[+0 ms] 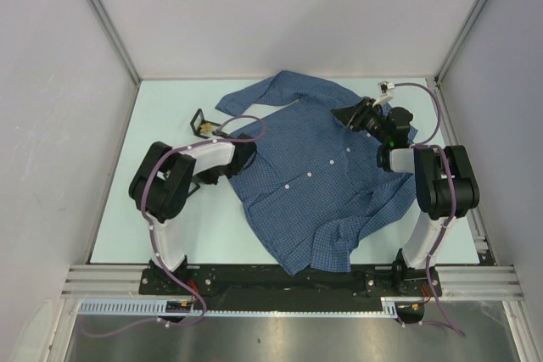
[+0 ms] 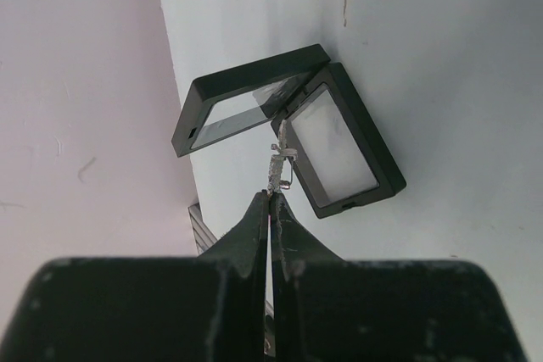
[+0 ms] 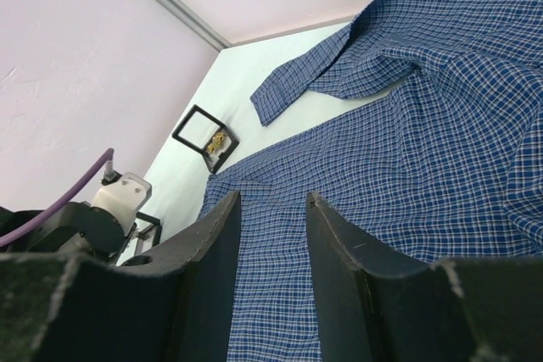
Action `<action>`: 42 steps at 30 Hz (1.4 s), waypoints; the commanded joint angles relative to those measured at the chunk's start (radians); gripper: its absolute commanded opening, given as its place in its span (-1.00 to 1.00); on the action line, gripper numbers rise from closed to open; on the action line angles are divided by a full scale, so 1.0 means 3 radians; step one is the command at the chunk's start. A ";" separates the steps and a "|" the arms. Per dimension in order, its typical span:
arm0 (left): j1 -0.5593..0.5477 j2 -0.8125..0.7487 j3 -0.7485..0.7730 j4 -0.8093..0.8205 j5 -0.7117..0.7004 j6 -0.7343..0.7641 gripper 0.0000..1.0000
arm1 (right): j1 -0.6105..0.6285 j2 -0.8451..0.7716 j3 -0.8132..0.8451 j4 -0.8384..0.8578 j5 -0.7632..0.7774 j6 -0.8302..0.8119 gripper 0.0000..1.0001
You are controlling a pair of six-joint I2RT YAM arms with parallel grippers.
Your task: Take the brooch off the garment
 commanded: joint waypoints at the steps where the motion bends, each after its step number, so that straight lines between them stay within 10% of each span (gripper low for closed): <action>1: 0.0057 0.0012 -0.0029 0.0049 -0.0177 0.0018 -0.99 | -0.0012 0.0028 0.0058 0.0207 -0.0030 0.0036 -0.18; 42: 0.0226 0.0452 0.0176 -0.0063 -0.0295 -0.0034 -0.94 | -0.0032 0.0100 0.0058 0.0304 -0.0081 0.0123 -0.21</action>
